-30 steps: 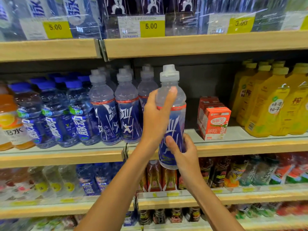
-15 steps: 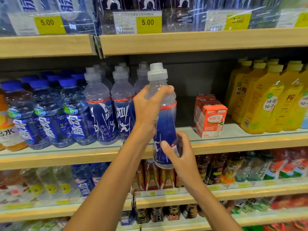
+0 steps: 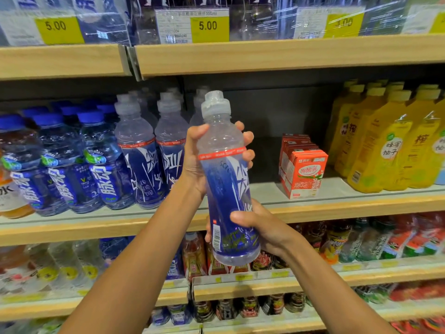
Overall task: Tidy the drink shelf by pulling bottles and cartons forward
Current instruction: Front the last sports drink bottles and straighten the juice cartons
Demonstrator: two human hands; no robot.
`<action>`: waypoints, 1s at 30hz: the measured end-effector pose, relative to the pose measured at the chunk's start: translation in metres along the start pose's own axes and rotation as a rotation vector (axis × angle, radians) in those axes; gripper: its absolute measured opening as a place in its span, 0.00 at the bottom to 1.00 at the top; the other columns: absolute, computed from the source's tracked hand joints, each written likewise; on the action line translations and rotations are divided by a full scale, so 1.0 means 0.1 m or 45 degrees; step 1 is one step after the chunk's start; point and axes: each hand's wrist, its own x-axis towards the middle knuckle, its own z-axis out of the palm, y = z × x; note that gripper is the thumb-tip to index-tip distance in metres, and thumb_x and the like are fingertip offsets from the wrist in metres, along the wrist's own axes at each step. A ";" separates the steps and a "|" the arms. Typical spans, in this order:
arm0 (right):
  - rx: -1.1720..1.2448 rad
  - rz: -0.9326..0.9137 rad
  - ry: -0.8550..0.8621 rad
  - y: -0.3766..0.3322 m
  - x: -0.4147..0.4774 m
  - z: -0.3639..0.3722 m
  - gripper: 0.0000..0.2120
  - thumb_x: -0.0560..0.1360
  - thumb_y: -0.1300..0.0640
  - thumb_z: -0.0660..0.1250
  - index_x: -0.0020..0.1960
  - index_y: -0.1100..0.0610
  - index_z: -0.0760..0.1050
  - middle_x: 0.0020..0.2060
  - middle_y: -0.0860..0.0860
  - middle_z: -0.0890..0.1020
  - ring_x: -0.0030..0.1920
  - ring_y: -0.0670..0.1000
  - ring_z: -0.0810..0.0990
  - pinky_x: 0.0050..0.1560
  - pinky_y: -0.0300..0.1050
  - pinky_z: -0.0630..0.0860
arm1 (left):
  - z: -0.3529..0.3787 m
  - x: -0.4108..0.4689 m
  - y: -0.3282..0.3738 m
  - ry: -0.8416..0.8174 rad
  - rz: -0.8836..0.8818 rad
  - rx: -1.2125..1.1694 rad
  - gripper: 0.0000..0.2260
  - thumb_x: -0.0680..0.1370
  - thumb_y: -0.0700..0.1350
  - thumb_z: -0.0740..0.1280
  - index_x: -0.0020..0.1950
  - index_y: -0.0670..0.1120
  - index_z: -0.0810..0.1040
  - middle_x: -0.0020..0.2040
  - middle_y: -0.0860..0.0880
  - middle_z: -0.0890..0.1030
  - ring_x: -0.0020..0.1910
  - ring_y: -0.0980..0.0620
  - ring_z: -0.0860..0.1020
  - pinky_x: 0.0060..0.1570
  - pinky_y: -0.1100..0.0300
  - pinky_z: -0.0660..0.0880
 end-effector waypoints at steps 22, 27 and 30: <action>-0.633 -0.415 0.745 0.23 0.50 -0.13 0.26 0.67 0.46 0.74 0.60 0.49 0.67 0.57 0.48 0.75 0.53 0.37 0.77 0.50 0.30 0.75 | -0.74 -1.27 -0.46 0.391 0.748 3.321 0.12 0.76 0.42 0.63 0.49 0.36 0.83 0.46 0.42 0.83 0.44 0.46 0.82 0.46 0.59 0.75; -0.653 -0.425 0.740 0.30 0.74 -0.07 0.27 0.70 0.50 0.74 0.61 0.49 0.62 0.59 0.50 0.70 0.56 0.37 0.75 0.48 0.24 0.72 | -1.09 -1.33 -0.51 0.138 0.777 3.472 0.13 0.79 0.42 0.61 0.51 0.37 0.83 0.49 0.40 0.84 0.47 0.44 0.82 0.50 0.54 0.78; -0.603 -0.424 0.677 0.32 0.81 -0.07 0.33 0.69 0.48 0.72 0.67 0.51 0.58 0.63 0.50 0.70 0.61 0.44 0.75 0.56 0.34 0.75 | -1.23 -1.35 -0.50 0.099 0.820 3.502 0.15 0.80 0.42 0.58 0.53 0.37 0.82 0.50 0.40 0.84 0.48 0.44 0.83 0.54 0.54 0.77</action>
